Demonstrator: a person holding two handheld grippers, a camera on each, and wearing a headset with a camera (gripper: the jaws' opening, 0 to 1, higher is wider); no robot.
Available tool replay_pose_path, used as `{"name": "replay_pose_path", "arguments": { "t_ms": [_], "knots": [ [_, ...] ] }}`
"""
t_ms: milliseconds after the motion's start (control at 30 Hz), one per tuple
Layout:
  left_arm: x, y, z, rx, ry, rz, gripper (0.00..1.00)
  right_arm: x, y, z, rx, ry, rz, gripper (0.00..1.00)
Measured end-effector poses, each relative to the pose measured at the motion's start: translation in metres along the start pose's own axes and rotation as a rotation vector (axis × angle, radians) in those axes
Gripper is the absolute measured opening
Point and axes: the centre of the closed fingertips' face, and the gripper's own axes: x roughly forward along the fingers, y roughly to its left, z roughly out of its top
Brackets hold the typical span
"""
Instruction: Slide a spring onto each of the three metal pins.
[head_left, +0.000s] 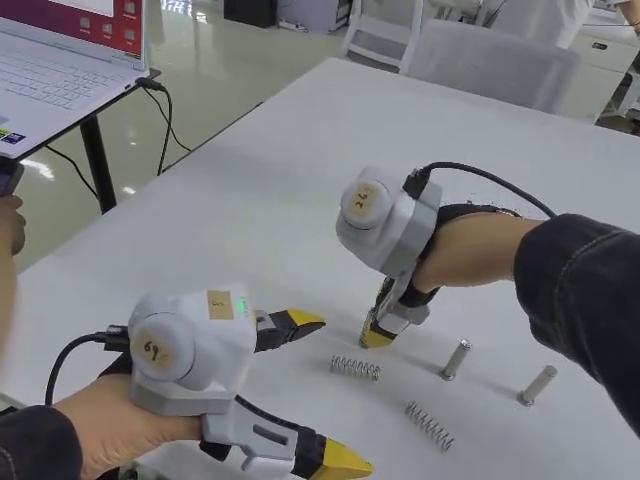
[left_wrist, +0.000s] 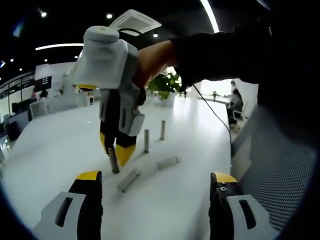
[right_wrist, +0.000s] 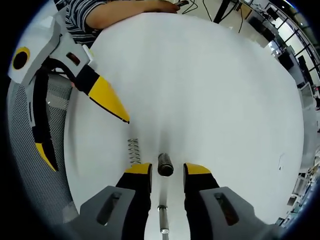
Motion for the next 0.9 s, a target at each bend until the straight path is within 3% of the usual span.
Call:
{"name": "replay_pose_path", "arguments": {
  "t_ms": [500, 900],
  "knots": [
    [0.005, 0.004, -0.01, 0.008, 0.033, -0.019, 0.83, -0.038, 0.011, 0.003, 0.02, -0.101, -0.029, 0.23],
    [0.015, 0.009, -0.016, 0.022, 0.069, -0.055, 0.79, -0.06, 0.023, -0.016, 0.052, -0.153, -0.068, 0.22]
  ]
}}
